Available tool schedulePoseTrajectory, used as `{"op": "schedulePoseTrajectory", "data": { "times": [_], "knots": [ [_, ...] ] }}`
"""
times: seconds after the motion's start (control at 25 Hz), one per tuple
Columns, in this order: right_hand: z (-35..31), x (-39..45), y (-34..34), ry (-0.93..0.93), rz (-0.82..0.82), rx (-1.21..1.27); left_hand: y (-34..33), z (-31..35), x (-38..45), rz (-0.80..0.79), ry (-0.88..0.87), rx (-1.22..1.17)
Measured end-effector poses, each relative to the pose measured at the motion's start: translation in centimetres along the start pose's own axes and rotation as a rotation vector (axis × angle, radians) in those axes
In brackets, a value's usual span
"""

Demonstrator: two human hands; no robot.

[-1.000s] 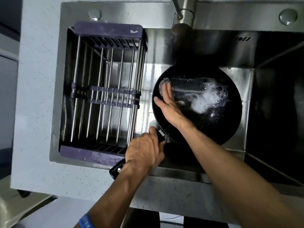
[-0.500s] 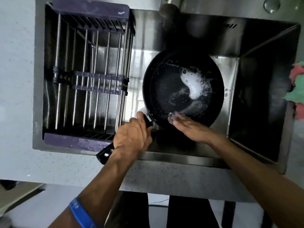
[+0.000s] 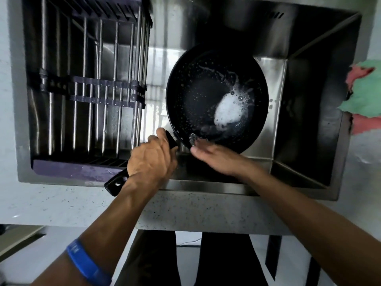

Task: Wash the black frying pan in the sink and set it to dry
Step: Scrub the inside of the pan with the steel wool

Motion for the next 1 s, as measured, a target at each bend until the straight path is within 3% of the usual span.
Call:
{"op": "schedulePoseTrajectory", "data": {
  "times": [0.12,0.16,0.24,0.32,0.44,0.48,0.6,0.64,0.76,0.84,0.92,1.0],
  "knots": [
    [5.3,0.1,2.2,-0.318,0.192,-0.236,-0.2,0.1,-0.1,0.029,0.01,-0.039],
    [4.9,-0.4,1.9,-0.295,0.18,-0.234,-0.2,-0.1,-0.1,0.031,0.016,-0.036],
    [0.4,-0.9,-0.2,-0.052,0.01,0.054,-0.2,-0.1,0.0,0.035,0.008,-0.001],
    [-0.1,0.6,0.8,-0.004,-0.036,0.254,-0.2,0.0,0.0,0.045,-0.001,0.023],
    [6.8,1.3,3.8,-0.276,0.135,-0.128,0.0,0.0,0.0,0.056,0.001,-0.022],
    [6.9,0.4,3.1,-0.291,0.117,-0.21,0.1,-0.1,0.0,0.057,0.007,-0.038],
    [1.6,0.1,-0.6,-0.067,0.043,-0.006,0.3,0.0,0.1,0.062,-0.007,-0.046],
    [1.4,1.1,0.5,-0.08,0.061,0.045,0.3,-0.1,0.1,0.068,-0.012,-0.041],
    [5.9,1.9,4.9,-0.325,0.253,-0.318,0.0,0.0,0.2,0.067,-0.033,-0.007],
    [5.2,1.1,3.0,-0.241,0.115,-0.218,0.0,0.0,0.1,0.052,-0.038,0.002],
    [1.2,1.5,0.4,-0.01,-0.038,0.088,0.1,0.0,0.1,0.061,-0.038,-0.037],
    [2.3,4.6,4.1,-0.04,0.074,0.166,0.0,-0.1,0.1,0.075,-0.043,-0.028]
  ]
}}
Point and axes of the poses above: each hand's wrist, its own x-axis towards the middle knuckle, its own y-axis out of the back of the hand, z = x × y, the point moved 5 cm from there along x, towards the middle knuckle, and after that the axes turned 12 degrees about -y, right-handed, at the moved point
